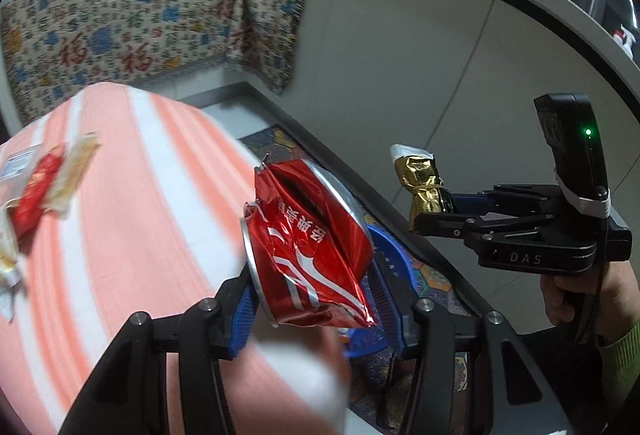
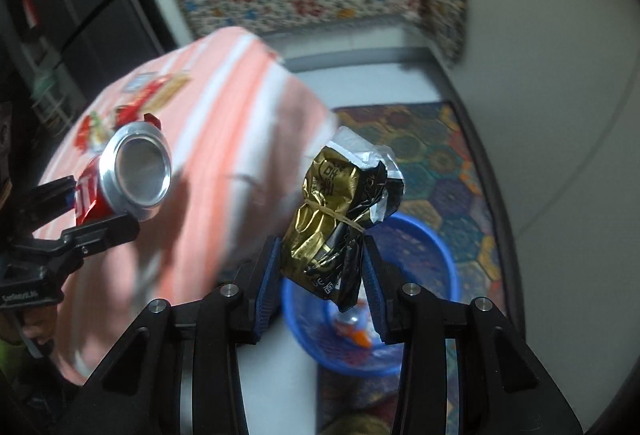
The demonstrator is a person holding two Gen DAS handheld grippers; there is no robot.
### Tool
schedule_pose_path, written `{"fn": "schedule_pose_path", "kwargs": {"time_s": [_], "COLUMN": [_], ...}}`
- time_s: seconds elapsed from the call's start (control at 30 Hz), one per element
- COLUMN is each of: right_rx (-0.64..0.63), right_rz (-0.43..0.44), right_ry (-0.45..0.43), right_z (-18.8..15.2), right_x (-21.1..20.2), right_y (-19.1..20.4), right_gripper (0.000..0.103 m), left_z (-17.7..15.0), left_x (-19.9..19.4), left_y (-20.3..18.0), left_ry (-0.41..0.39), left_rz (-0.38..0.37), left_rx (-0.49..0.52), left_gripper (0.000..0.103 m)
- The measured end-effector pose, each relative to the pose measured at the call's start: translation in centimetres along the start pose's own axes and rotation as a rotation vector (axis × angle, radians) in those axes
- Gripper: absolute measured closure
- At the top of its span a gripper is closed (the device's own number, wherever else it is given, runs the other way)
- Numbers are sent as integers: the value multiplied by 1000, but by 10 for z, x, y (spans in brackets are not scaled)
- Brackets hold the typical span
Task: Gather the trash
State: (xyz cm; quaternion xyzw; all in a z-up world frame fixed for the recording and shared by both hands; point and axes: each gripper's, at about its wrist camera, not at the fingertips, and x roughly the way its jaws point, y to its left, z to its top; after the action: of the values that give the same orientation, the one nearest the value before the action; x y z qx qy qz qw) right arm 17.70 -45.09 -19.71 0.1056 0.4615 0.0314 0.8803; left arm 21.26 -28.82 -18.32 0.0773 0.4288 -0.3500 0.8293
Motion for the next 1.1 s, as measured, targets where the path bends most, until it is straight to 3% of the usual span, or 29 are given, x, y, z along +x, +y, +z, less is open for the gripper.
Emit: {"fn": "schedule_pose_path", "kwargs": {"time_s": [0.2,0.43,0.53,0.6,0.7,0.87,1.1], "right_rx": [47,53,46,41,49,48,1], "right_rz": [-43,-60,-78,-78,-91,-108,-116], "right_ry": [17,20,11,10,16,-9,-87], "right_z": [-2,-3,-4,-6,-8,-4,7], "right_x": [3,3,4,5,6,-1,-12], "right_y": [-31,-44,-47,-49,-53,-54,-29], "right_gripper": [62,62,56,46,43,37,31], "left_z": [21,30,37,38,38,30,3], "left_x": [48,76,90,93,97,80,13], "left_y": [-21,-27,-21,-17,-17,-10,10], "left_ry": [48,68,90,93,91,54,-28], "left_rz": [-28,-41,-49,-51,-42,-29,65], "left_rx": [24,28,6,-7,-19,-45,-39], "left_gripper": [50,47,42,37,37,37,37]}}
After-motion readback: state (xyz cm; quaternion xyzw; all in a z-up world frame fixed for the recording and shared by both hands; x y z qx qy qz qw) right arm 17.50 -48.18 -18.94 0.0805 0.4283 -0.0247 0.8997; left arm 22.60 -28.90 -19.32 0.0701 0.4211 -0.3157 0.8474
